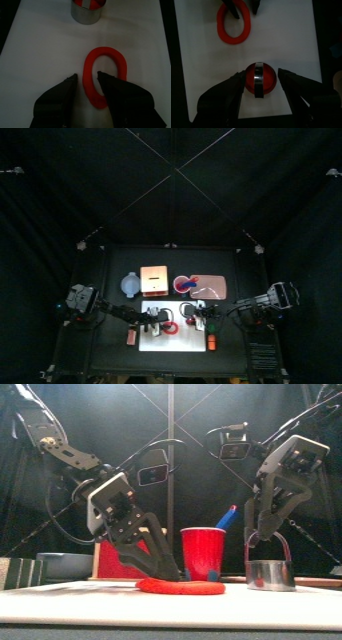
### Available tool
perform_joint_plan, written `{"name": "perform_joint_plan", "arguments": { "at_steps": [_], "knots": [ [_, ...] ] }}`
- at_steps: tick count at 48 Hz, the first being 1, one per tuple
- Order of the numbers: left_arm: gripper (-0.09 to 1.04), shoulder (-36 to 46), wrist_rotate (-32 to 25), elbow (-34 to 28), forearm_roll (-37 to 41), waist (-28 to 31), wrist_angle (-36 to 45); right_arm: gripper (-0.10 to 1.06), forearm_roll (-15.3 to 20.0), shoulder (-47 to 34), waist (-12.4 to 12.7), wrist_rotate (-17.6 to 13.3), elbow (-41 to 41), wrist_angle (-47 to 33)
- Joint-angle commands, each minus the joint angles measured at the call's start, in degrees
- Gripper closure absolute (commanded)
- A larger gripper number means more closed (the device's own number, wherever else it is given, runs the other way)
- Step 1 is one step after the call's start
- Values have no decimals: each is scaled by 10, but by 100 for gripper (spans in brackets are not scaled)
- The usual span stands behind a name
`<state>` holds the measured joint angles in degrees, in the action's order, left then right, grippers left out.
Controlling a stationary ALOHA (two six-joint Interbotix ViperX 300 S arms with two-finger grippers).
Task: Get the cutter from the drawer then cut the dough then place the extra dough in the bowl
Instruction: Place the extra dough in the bowl
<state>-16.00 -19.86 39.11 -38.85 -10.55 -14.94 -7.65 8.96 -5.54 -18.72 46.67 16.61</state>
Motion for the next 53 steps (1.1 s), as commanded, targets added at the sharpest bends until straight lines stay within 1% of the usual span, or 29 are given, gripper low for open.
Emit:
{"name": "perform_joint_plan", "arguments": {
  "at_steps": [1, 16, 27, 34, 43, 53],
  "knots": [
    [27, 0, 2, -5, 1, -2, 14, 9, -1, 8, 3, -1, -14, -4],
    [37, 8, 3, -4, 1, -4, 21, 9, 1, 4, 3, -1, -14, -4],
    [38, 14, 2, -6, 3, -6, 13, 9, 4, 1, 3, -1, -13, -4],
    [37, 34, 1, -2, 11, -6, -18, 9, 5, -1, 3, -1, -14, -4],
    [37, 100, 0, 10, 44, 4, -44, 9, 4, -1, 5, -1, -16, -4],
    [37, 207, -1, 38, 109, 54, -46, 9, 4, -1, 15, -1, -16, -2]
  ]
}}
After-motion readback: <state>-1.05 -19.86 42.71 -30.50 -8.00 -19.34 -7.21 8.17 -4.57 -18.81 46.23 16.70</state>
